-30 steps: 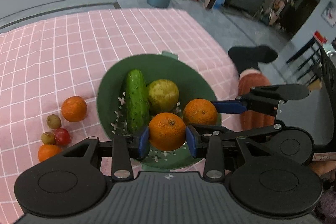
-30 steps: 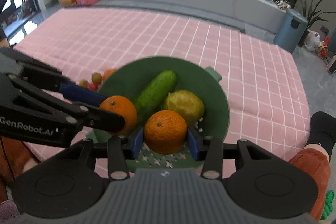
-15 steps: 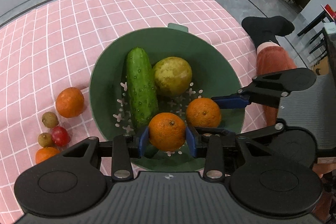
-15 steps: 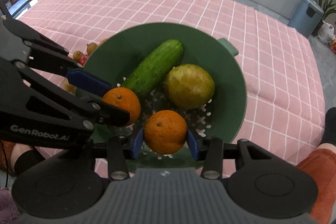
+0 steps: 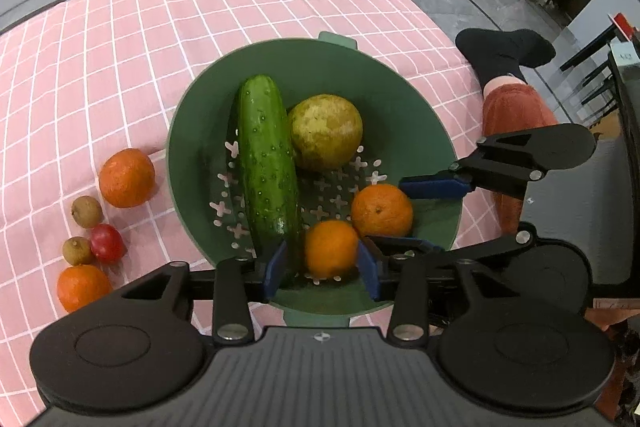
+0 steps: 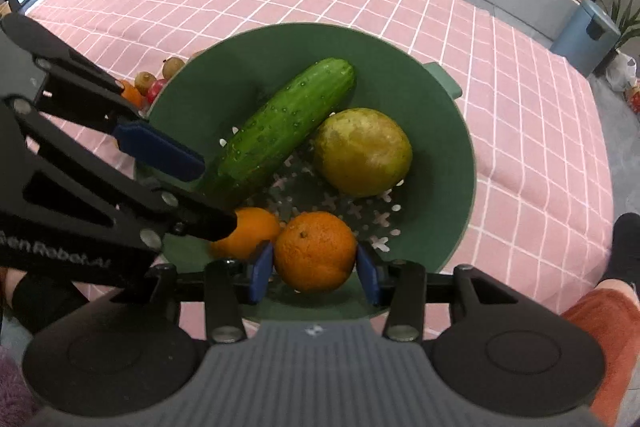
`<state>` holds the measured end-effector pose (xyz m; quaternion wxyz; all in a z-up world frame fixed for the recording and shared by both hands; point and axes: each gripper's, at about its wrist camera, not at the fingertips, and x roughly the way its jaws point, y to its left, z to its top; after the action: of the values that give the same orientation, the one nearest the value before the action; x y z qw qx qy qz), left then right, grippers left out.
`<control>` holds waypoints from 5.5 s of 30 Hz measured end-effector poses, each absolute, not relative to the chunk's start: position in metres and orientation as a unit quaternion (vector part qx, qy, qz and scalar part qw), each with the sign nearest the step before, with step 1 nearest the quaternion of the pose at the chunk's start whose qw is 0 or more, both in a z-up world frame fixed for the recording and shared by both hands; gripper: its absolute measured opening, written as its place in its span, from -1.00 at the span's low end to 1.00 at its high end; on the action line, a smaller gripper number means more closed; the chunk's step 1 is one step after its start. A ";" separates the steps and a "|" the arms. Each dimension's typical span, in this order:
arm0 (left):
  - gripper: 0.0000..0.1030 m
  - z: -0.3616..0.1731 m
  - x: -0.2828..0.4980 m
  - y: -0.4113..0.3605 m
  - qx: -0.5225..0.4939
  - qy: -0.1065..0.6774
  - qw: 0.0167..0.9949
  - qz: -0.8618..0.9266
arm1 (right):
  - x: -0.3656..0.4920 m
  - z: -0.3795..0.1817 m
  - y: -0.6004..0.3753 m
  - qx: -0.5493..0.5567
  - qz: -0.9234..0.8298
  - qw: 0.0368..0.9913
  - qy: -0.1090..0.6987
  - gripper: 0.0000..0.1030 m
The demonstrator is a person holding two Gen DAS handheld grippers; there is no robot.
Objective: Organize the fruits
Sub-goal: 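Lower the orange in the left tool while the right tool lowers its orange into the colander, then open both, then move both tools back from the colander to the remaining fruit, then grasp an orange with the left tool while the right tool grasps another orange, then carry the orange in the left tool while the right tool carries its orange over the colander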
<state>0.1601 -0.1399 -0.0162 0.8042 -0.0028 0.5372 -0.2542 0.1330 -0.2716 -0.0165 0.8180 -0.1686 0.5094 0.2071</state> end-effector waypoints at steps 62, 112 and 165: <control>0.21 -0.009 0.100 0.033 -0.093 0.445 0.879 -0.147 | 0.103 0.021 -0.156 -0.209 0.305 0.859 0.356 -0.22; -0.17 -0.048 0.136 0.031 -0.153 0.499 0.847 -0.103 | 0.206 -0.052 -0.097 -0.387 0.331 0.756 0.411 -0.22; -0.18 0.011 0.135 -0.112 -0.039 0.462 0.847 -0.259 | 0.119 0.006 -0.281 -0.225 0.236 0.842 0.430 -0.24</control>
<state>0.1349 -0.1123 0.0112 0.8475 -0.0385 0.4617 -0.2591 0.1189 -0.2814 0.0062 0.8418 -0.2250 0.4301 0.2364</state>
